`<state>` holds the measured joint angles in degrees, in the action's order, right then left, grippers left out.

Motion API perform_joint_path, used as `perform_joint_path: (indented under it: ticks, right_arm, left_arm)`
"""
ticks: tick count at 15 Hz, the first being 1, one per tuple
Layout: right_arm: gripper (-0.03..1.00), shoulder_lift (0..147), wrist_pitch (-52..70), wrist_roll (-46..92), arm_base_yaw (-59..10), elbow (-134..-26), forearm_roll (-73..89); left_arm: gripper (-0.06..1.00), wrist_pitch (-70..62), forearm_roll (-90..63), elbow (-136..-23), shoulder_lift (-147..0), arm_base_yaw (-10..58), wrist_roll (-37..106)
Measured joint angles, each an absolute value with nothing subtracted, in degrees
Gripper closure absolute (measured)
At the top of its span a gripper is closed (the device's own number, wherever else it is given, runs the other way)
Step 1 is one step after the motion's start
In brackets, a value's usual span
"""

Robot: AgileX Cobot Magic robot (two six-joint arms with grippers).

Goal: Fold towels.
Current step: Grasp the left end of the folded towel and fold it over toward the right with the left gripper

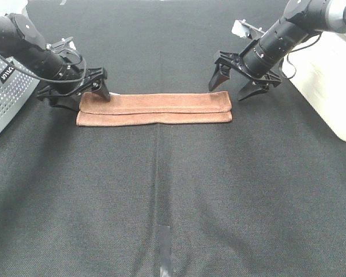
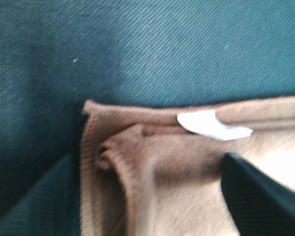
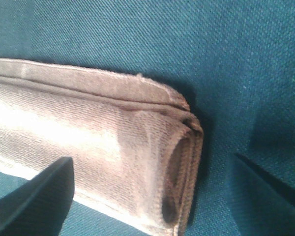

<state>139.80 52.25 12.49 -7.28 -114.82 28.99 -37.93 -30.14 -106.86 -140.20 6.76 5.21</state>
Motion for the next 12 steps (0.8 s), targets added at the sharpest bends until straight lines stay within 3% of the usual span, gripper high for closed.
perform_joint_path:
  ticks: [2,3,4,5,12]
  right_arm:
    - [0.19,139.8,52.3,12.5,-7.3,-114.8,29.0]
    - [0.19,139.8,52.3,12.5,-7.3,-114.8,29.0]
    - [0.19,139.8,52.3,12.5,-7.3,-114.8,29.0]
    - [0.19,139.8,52.3,12.5,-7.3,-114.8,28.9]
    - [0.19,139.8,56.7,12.4,-7.3,-114.8,29.0]
  left_arm:
    - [0.4,-37.9,-30.8,-107.0,-140.8,6.8,5.2]
    - [0.65,-38.3,-31.1,-107.0,-141.1,6.8,5.2]
    - [0.81,-38.6,-31.3,-107.0,-141.2,6.8,5.2]
    - [0.87,-38.7,-31.3,-107.0,-141.2,6.8,5.2]
    - [0.87,-46.4,-17.9,-106.7,-132.9,5.2,4.3]
